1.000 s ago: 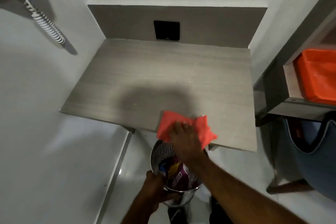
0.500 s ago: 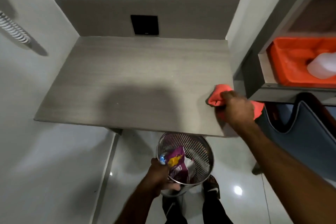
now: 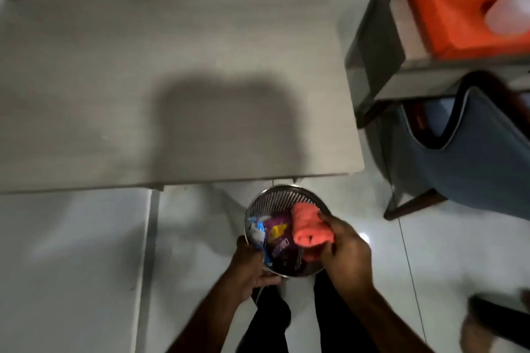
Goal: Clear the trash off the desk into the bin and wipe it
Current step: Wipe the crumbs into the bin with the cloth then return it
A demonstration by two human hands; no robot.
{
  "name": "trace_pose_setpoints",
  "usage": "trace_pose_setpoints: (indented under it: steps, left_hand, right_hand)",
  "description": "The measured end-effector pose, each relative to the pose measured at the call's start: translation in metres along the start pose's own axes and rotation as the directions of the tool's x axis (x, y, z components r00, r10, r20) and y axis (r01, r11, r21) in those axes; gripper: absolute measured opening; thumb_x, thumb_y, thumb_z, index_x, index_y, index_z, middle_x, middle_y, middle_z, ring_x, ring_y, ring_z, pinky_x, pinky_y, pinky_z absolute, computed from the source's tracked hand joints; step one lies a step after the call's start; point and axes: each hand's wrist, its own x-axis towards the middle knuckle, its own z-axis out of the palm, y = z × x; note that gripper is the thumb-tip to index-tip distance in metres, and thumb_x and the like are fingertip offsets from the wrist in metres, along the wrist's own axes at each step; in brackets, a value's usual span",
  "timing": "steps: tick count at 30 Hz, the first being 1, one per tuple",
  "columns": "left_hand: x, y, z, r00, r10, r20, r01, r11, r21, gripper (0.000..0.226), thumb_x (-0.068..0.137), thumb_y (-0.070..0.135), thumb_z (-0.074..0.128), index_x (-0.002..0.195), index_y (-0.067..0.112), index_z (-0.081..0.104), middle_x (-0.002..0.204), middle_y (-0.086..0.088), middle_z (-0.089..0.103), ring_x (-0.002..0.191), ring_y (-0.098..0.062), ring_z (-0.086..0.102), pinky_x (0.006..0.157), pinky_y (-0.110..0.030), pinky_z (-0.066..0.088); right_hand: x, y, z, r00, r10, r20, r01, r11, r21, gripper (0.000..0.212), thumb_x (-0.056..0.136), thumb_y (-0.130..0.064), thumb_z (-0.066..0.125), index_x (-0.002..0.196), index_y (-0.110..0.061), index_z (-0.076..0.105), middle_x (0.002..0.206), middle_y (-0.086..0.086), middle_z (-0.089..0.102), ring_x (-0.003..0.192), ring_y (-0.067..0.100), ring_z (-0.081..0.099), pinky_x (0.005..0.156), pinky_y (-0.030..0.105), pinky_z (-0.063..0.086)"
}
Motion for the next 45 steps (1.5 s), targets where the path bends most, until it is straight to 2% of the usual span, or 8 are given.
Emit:
trace_pose_setpoints:
  steps: [10,20,27,31,35,40,43,45]
  left_hand:
    - [0.19,-0.073,0.032,0.992,-0.127,-0.026,0.125,0.989,-0.081,0.049,0.101,0.002,0.054,0.147,0.008,0.038,0.15,-0.025,0.046,0.122,-0.053,0.059,0.092,-0.069,0.053]
    - [0.274,-0.119,0.064,0.987,-0.114,-0.112,0.112,0.993,-0.024,0.04,0.1,0.035,0.051,0.134,0.015,0.053,0.132,-0.019,0.066,0.105,-0.04,0.071,0.078,-0.056,0.063]
    - [0.182,-0.059,0.06,0.951,0.078,-0.298,0.001,0.966,0.258,0.041,0.102,0.022,0.047,0.128,-0.006,0.062,0.13,-0.027,0.067,0.116,-0.042,0.066,0.063,-0.028,0.05]
    - [0.042,0.028,0.066,0.966,0.232,-0.111,-0.189,0.933,0.307,0.047,0.089,0.061,0.057,0.09,0.017,0.074,0.079,-0.004,0.08,0.067,-0.017,0.077,0.063,-0.032,0.062]
    - [-0.089,0.096,0.073,0.844,0.526,0.101,-0.485,0.672,0.559,0.032,0.068,0.032,0.07,0.092,0.011,0.076,0.085,-0.009,0.079,0.083,-0.031,0.076,0.081,-0.051,0.063]
    - [-0.214,0.174,0.09,0.622,0.556,0.551,-0.673,0.021,0.739,0.026,0.082,0.015,0.067,0.107,0.014,0.077,0.102,-0.005,0.077,0.094,-0.023,0.07,0.083,-0.032,0.056]
    - [-0.271,0.224,0.107,0.509,0.401,0.761,-0.759,-0.208,0.617,0.023,0.086,0.01,0.067,0.107,0.009,0.076,0.101,-0.006,0.076,0.092,-0.017,0.068,0.081,-0.031,0.053]
    - [-0.299,0.254,0.124,0.446,0.329,0.832,-0.834,-0.185,0.52,0.019,0.089,0.006,0.067,0.106,0.007,0.075,0.095,-0.001,0.076,0.083,-0.006,0.066,0.076,-0.025,0.054]
  right_hand:
    - [0.06,0.153,0.107,0.961,0.236,0.142,-0.245,0.968,0.053,0.051,0.074,-0.035,0.048,0.119,-0.018,0.066,0.104,-0.003,0.074,0.09,0.019,0.067,0.073,0.004,0.038]
    - [0.076,0.201,0.141,0.958,0.198,0.206,-0.204,0.979,0.008,0.055,0.077,-0.019,0.046,0.13,-0.014,0.055,0.123,0.005,0.068,0.108,0.024,0.063,0.089,0.022,0.045]
    - [0.041,0.152,0.108,0.986,0.075,0.148,-0.085,0.994,0.066,0.051,0.091,-0.025,0.05,0.14,-0.013,0.048,0.136,0.008,0.06,0.121,0.025,0.058,0.103,0.043,0.048]
    - [-0.001,0.071,0.059,0.999,-0.042,0.01,0.041,0.993,0.111,0.058,0.093,-0.036,0.045,0.141,-0.002,0.045,0.139,0.018,0.056,0.127,0.032,0.055,0.107,0.046,0.044]
    - [-0.035,-0.012,-0.001,0.987,-0.156,0.03,0.151,0.979,0.14,0.061,0.093,-0.028,0.046,0.149,-0.015,0.026,0.152,0.012,0.042,0.139,0.029,0.043,0.107,0.052,0.043]
    - [-0.052,-0.087,-0.085,0.992,-0.122,0.027,0.101,0.914,0.393,0.117,0.074,-0.042,0.079,0.151,-0.034,-0.008,0.156,-0.006,0.035,0.136,0.01,0.045,0.104,0.033,0.047]
    - [-0.027,-0.103,-0.145,0.998,-0.031,-0.053,0.058,0.76,0.647,0.135,0.054,-0.03,0.094,0.153,-0.024,0.003,0.14,-0.019,0.034,0.106,-0.028,0.049,0.074,-0.005,0.043]
    - [0.004,-0.106,-0.188,0.998,-0.057,0.005,0.036,0.7,0.713,0.125,0.044,-0.041,0.096,0.146,-0.014,0.029,0.128,-0.016,0.054,0.102,-0.021,0.058,0.074,0.0,0.046]
